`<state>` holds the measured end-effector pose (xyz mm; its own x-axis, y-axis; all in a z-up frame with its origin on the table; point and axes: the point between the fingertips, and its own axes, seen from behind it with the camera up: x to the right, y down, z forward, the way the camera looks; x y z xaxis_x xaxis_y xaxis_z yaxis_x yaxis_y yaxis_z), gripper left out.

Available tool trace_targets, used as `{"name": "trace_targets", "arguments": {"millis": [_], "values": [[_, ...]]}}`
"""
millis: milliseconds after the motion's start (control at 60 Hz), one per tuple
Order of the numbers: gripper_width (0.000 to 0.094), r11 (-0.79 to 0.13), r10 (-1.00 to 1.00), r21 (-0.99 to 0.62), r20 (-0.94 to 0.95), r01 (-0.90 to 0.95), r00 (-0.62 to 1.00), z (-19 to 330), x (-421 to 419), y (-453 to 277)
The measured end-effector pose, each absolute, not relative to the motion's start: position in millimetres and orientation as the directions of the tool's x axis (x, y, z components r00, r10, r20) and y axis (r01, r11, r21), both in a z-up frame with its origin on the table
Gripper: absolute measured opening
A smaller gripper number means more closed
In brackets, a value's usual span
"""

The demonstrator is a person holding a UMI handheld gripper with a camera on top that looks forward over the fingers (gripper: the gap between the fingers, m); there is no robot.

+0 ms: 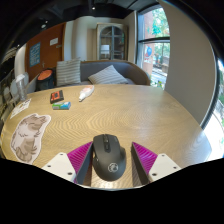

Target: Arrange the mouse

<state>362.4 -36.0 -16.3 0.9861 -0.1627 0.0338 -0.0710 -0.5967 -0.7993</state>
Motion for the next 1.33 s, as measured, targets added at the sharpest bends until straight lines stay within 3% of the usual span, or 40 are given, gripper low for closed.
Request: {"name": "trace_targets", "arguments": {"millis": [33, 83, 217, 383, 550, 667, 783, 867, 1017, 1150, 1333], "values": [[0.0709, -0.595, -0.182, -0.800, 0.037, -0.080, 0.983, -15.8, 371.3, -28.7], [0.0522, -0.593, -0.225, -0.798, 0.031, -0.111, 0.974, -17.0, 384.4, -20.4], [0.0372, -0.540, -0.342, -0.823, 0.025, -0.175, 0.939, -7.1, 406.0, -14.2], [0.0350, -0.448, -0.235, -0.881, -0.048, -0.152, 0.971, 48.1, 330.6, 2.0], [0.0350, -0.404, -0.083, -0.913, -0.032, -0.063, 0.996, 97.6, 189.6, 29.7], [0.0349, -0.435, -0.020, -0.900, -0.006, -0.014, 1.000, 77.6, 107.5, 51.2], [0.0349, -0.531, 0.005, -0.847, 0.012, 0.013, 1.000, 22.8, 60.7, 62.1], [0.0367, -0.587, 0.013, -0.809, 0.011, 0.017, 1.000, -6.7, 45.2, 61.1], [0.0497, -0.599, 0.010, -0.799, 0.069, 0.061, 0.998, -11.6, 54.5, 60.9], [0.0871, -0.550, 0.052, -0.834, 0.012, 0.039, 0.999, 12.8, 57.8, 39.0], [0.0860, -0.510, 0.110, -0.860, -0.070, -0.004, 0.991, 38.5, 80.3, -29.9]]}}
